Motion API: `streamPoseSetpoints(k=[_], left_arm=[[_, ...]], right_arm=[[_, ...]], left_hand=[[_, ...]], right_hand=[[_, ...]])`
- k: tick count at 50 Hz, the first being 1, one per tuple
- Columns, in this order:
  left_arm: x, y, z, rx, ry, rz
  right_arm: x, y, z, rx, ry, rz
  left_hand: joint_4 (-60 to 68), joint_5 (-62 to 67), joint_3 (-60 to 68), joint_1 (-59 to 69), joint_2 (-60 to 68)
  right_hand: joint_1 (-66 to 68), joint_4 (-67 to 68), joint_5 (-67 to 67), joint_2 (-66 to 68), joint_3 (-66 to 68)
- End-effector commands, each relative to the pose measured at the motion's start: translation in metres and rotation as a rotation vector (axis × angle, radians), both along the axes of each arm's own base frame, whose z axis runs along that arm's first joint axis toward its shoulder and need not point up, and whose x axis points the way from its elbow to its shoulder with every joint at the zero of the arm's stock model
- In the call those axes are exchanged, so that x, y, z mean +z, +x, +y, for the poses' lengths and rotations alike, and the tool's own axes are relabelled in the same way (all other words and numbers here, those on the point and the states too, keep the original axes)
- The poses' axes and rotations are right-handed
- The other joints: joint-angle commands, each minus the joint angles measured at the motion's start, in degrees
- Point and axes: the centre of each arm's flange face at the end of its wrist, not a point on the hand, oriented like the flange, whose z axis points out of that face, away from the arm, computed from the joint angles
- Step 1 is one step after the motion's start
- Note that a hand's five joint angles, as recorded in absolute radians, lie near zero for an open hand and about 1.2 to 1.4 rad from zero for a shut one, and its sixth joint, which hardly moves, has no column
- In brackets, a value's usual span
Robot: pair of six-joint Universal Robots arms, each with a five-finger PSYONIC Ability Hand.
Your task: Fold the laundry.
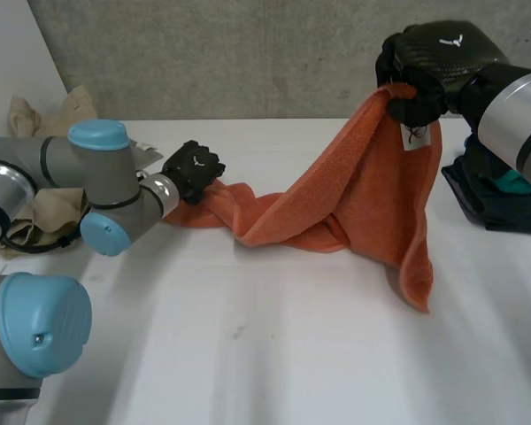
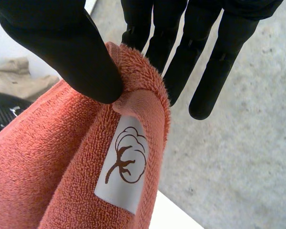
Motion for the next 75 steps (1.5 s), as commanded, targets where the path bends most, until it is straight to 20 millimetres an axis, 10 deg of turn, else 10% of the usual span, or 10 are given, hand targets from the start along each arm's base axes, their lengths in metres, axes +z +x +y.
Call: streamPoseSetpoints(k=[1,5,14,20,39,43,49,54,58,75], left_arm=[[-0.001,-0.002,-0.009,0.008,-0.126,-0.059],[0.024,-0.005,-0.022,0.039,-0.281,-0.033],[0.203,0.006,-0.027,0.175,-0.708,0.439],[0.256,0.025,-0.003,0.236,-0.715,0.609],[0.043,0.08,0.092,0.387,0.097,0.09],[0.026,0.088,0.107,0.436,0.19,-0.006],[0.029,0.091,0.116,0.463,0.24,-0.041],[0.054,0.099,0.106,0.479,0.167,0.016],[0.069,0.114,0.095,0.521,0.12,0.049],[0.034,0.176,0.059,0.48,0.306,-0.069]], right_arm=[[-0.023,-0.001,-0.032,-0.048,0.037,0.024],[-0.029,0.001,-0.053,-0.085,0.01,0.029],[0.04,0.013,-0.102,-0.246,-0.43,-0.203],[0.064,0.013,-0.108,-0.247,-0.672,-0.319],[-0.165,-0.007,-0.093,-0.12,0.004,0.339],[-0.189,-0.013,-0.086,-0.119,0.071,0.448],[-0.196,-0.019,-0.083,-0.14,0.118,0.465],[-0.192,-0.02,-0.077,-0.141,0.122,0.45],[-0.187,-0.021,-0.074,-0.144,0.108,0.438],[-0.188,-0.025,-0.074,-0.154,0.105,0.436]], left_hand=[[20.4,20.8,20.7,19.3,20.4],[20.4,20.8,20.7,19.3,20.4],[20.4,20.8,20.7,19.3,20.4],[20.4,20.8,20.7,19.3,20.4],[20.4,20.8,20.7,19.3,20.4],[20.4,20.8,20.7,19.3,20.4],[17.5,17.8,17.7,16.4,17.4],[-39.3,-38.9,-39.1,-40.4,-39.3],[-49.6,-49.2,-49.3,-50.7,-49.6],[-32.5,-32.1,-32.3,-33.6,-32.6]], right_hand=[[15.8,11.3,12.4,12.5,11.8],[15.8,11.3,12.4,12.5,11.8],[15.8,11.3,12.4,12.5,11.8],[15.8,11.3,12.4,12.5,11.8],[15.8,11.3,12.4,12.5,11.8],[15.8,11.3,12.4,12.5,11.8],[15.8,11.3,12.4,12.5,11.8],[15.8,11.3,12.4,12.5,11.8],[15.8,11.3,12.4,12.5,11.8],[15.8,11.3,12.4,12.5,11.8]])
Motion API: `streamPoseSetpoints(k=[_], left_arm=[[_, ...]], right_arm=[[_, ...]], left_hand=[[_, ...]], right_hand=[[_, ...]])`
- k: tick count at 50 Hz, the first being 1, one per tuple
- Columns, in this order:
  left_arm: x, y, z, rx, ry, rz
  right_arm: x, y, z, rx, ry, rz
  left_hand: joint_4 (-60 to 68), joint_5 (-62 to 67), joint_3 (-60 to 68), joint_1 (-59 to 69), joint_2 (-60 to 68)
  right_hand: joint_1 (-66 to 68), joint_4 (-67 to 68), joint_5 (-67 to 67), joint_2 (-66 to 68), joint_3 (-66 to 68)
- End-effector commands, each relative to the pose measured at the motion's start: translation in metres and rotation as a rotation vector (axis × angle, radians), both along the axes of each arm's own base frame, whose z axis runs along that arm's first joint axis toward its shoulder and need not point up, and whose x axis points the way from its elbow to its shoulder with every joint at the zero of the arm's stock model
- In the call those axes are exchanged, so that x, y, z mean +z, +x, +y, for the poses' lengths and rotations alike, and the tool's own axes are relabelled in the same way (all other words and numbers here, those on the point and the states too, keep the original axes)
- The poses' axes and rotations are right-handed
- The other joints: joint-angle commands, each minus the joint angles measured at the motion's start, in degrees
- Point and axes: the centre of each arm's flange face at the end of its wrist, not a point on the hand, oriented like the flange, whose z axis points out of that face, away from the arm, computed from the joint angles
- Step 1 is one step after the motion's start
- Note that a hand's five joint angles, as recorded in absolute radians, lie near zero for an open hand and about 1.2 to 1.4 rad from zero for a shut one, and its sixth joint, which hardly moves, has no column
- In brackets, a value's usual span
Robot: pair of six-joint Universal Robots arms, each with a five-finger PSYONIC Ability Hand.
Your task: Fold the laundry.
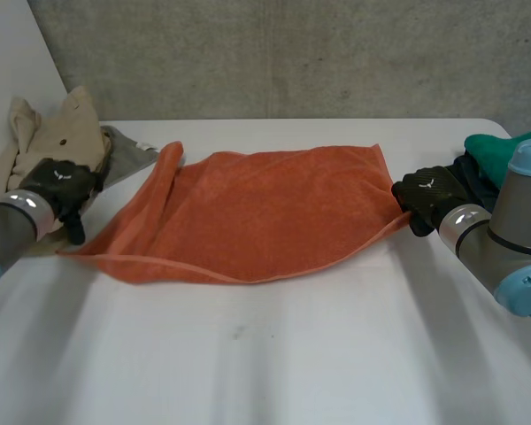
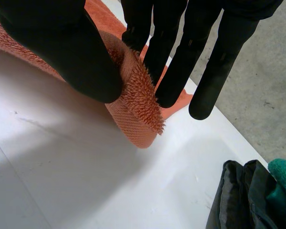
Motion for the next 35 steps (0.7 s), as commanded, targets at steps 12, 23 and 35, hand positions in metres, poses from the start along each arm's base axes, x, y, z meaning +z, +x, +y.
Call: streamPoseSetpoints(k=[12,23,35], left_arm=[[-0.054,0.015,-0.002,-0.07,0.243,-0.095],[-0.056,0.0,0.001,-0.079,0.227,-0.112],[0.0,0.029,0.09,-0.107,0.381,-0.327]], right_arm=[[-0.001,0.002,0.004,0.006,0.013,-0.002],[0.014,-0.01,0.009,-0.006,0.053,0.012],[0.044,-0.076,0.089,0.17,0.412,0.504]], left_hand=[[7.7,7.6,7.9,6.9,7.9],[60.3,60.2,60.5,59.5,60.5],[60.3,60.2,60.5,59.5,60.5]], right_hand=[[15.8,11.3,12.4,12.4,11.7],[15.8,11.3,12.4,12.4,11.7],[15.8,11.3,12.4,12.4,11.7]])
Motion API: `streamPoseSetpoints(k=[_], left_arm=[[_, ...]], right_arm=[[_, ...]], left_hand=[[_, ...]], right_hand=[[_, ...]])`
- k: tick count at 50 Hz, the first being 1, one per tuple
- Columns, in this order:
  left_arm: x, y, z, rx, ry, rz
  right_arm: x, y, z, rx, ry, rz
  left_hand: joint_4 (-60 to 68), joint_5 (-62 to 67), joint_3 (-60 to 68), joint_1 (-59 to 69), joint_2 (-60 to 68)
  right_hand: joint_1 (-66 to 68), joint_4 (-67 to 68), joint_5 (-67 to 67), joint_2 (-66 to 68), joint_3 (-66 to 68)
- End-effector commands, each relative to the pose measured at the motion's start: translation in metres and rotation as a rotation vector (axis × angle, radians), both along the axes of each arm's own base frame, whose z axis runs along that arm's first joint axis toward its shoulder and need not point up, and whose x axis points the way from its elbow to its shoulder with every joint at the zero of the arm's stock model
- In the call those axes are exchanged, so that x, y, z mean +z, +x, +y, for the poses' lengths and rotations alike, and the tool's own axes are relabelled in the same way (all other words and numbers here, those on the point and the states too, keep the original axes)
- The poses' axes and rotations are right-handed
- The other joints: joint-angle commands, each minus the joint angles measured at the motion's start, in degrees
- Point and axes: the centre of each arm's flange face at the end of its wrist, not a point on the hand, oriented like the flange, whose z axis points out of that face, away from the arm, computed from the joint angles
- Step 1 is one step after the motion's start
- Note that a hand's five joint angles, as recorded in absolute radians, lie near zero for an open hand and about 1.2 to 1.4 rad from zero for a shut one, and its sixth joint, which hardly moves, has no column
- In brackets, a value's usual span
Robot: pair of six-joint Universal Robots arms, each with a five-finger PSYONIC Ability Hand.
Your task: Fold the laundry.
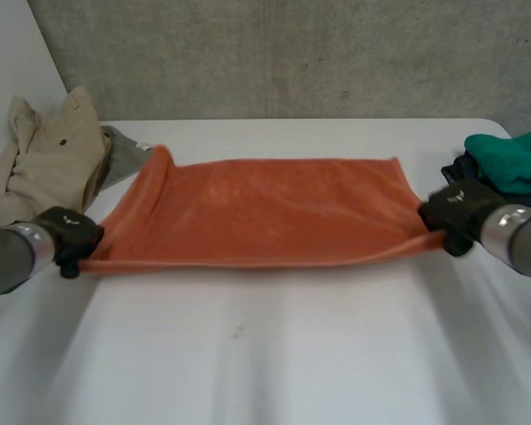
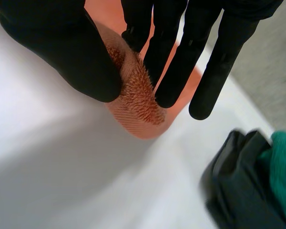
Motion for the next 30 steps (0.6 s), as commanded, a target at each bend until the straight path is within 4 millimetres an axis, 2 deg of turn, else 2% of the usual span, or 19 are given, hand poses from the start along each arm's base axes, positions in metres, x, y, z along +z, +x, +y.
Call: streamPoseSetpoints(k=[1,2,4,8,12,13,16,18,19,20,21,23,24,27,28,30], left_arm=[[0.028,0.023,0.064,-0.076,0.146,-0.176],[0.029,0.029,0.071,-0.107,0.162,-0.213],[0.028,0.032,0.073,-0.138,0.157,-0.247],[0.03,0.027,0.066,-0.186,0.097,-0.258],[0.034,0.003,0.047,-0.18,0.009,-0.177],[0.036,-0.008,0.035,-0.171,-0.037,-0.141],[0.041,-0.024,0.015,-0.15,-0.111,-0.099],[0.053,-0.04,-0.006,-0.126,-0.21,-0.075],[0.059,-0.043,-0.014,-0.111,-0.248,-0.07],[0.077,-0.052,-0.029,-0.093,-0.345,-0.053],[0.088,-0.056,-0.036,-0.081,-0.399,-0.041],[0.117,-0.063,-0.047,-0.064,-0.521,-0.01],[0.149,-0.069,-0.057,-0.044,-0.652,0.032],[0.201,-0.071,-0.066,-0.006,-0.867,0.13],[0.23,-0.069,-0.069,0.018,-0.992,0.207],[0.256,-0.066,-0.07,0.038,-1.105,0.282]], right_arm=[[0.007,-0.042,0.059,0.168,0.273,0.347],[0.008,-0.043,0.059,0.193,0.245,0.385],[0.006,-0.043,0.057,0.187,0.23,0.388],[-0.01,-0.044,0.046,0.154,0.245,0.384],[-0.021,-0.032,0.033,0.151,0.211,0.375],[-0.024,-0.026,0.025,0.142,0.181,0.362],[-0.022,-0.016,0.009,0.107,0.108,0.337],[-0.012,-0.009,-0.01,0.052,0.015,0.3],[-0.006,-0.007,-0.018,0.032,-0.028,0.283],[0.002,-0.005,-0.026,0.013,-0.075,0.264],[0.023,0.0,-0.042,-0.028,-0.187,0.215],[0.051,0.003,-0.06,-0.07,-0.326,0.154],[0.081,0.004,-0.075,-0.118,-0.473,0.08],[0.132,0.002,-0.092,-0.185,-0.706,-0.052],[0.16,-0.001,-0.097,-0.215,-0.839,-0.136],[0.186,-0.005,-0.098,-0.228,-0.966,-0.218]], left_hand=[[11.6,13.1,12.3,13.5,11.7],[11.6,13.1,12.3,13.5,11.7],[11.6,13.1,12.3,13.5,11.7],[11.6,13.1,12.3,13.5,11.7],[11.6,13.1,12.3,13.5,11.7],[11.6,13.1,12.3,13.5,11.7],[11.6,13.1,12.3,13.5,11.7],[11.6,13.1,12.3,13.5,11.7],[11.6,13.1,12.3,13.5,11.7],[11.6,13.1,12.3,13.5,11.7],[11.6,13.1,12.3,13.5,11.7],[11.6,13.1,12.3,13.5,11.7],[11.6,13.1,12.3,13.5,11.7],[11.6,13.1,12.3,13.5,11.7],[11.6,13.1,12.3,13.5,11.7],[11.6,13.1,12.3,13.5,11.7]], right_hand=[[15.8,11.3,12.3,12.4,11.7],[15.8,11.3,12.3,12.4,11.7],[15.8,11.3,12.3,12.4,11.7],[15.8,11.3,12.3,12.4,11.7],[15.8,11.3,12.3,12.4,11.7],[15.8,11.3,12.3,12.4,11.7],[15.8,11.3,12.3,12.4,11.7],[15.8,11.3,12.3,12.4,11.7],[15.8,11.3,12.3,12.4,11.7],[15.8,11.3,12.3,12.4,11.7],[15.8,11.3,12.3,12.4,11.7],[15.8,11.3,12.3,12.4,11.7],[15.8,11.3,12.3,12.4,11.7],[15.8,11.3,12.3,12.4,11.7],[15.8,11.3,12.3,12.4,11.7],[15.8,11.3,12.3,12.4,11.7]])
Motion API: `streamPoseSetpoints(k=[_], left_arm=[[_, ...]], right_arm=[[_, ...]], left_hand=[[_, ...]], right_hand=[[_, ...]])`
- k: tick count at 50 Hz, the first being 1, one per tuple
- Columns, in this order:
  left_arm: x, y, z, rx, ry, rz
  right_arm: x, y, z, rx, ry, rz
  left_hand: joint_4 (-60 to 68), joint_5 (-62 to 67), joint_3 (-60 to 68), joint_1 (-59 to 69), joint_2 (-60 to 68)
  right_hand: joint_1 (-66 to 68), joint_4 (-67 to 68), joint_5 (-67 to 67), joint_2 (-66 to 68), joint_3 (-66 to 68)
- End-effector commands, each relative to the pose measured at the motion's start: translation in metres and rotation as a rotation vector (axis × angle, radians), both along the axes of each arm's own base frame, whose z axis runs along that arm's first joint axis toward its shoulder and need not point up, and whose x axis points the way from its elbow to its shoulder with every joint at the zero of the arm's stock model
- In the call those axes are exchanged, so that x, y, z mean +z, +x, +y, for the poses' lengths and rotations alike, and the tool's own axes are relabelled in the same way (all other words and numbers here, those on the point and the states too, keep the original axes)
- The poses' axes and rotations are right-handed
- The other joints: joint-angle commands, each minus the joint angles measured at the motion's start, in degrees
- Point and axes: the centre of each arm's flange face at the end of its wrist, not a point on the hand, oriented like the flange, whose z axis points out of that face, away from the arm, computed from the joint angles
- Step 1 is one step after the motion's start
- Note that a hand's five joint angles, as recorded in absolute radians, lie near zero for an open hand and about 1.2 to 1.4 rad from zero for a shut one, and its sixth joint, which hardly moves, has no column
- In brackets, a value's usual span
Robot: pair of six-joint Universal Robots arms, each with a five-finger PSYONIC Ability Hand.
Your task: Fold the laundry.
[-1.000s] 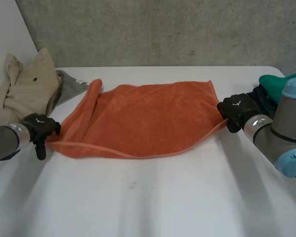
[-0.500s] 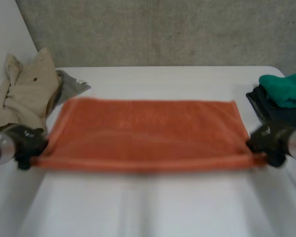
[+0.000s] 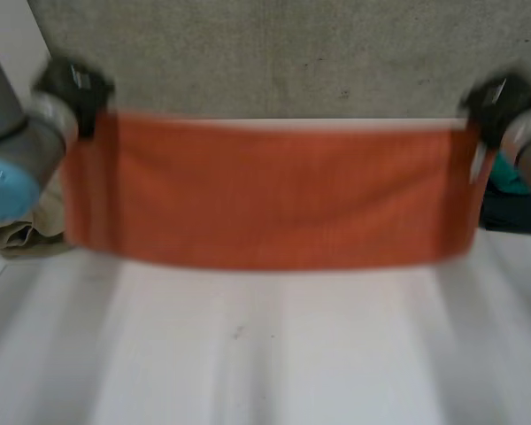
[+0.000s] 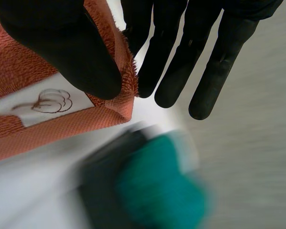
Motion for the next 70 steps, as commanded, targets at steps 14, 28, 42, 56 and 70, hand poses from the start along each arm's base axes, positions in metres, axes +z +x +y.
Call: streamPoseSetpoints(k=[14,28,42,56,70], left_arm=[[0.142,0.015,-0.03,-0.001,-0.642,0.429],[-0.025,-0.003,-0.046,-0.021,-0.227,0.343],[-0.108,0.022,0.02,0.018,0.155,0.007],[-0.094,0.088,0.118,-0.062,0.535,-0.281],[-0.095,0.038,0.045,-0.054,0.349,-0.159]], right_arm=[[0.13,-0.001,-0.023,0.05,-0.66,-0.365],[-0.002,0.02,-0.026,0.092,-0.269,-0.299],[-0.101,-0.013,0.018,0.011,0.26,-0.02],[-0.058,-0.071,0.106,0.055,0.479,0.289],[-0.091,-0.031,0.027,0.007,0.232,0.042]], left_hand=[[11.6,13.1,12.0,13.5,11.6],[11.6,13.1,12.0,13.5,11.6],[11.6,13.1,12.0,13.5,11.6],[11.6,13.1,12.0,13.5,11.6],[11.6,13.1,12.0,13.5,11.6]], right_hand=[[15.8,11.3,11.4,12.4,11.7],[15.8,11.3,11.4,12.4,11.7],[15.8,11.3,11.4,12.4,11.7],[15.8,11.3,11.4,12.4,11.7],[15.8,11.3,11.4,12.4,11.7]])
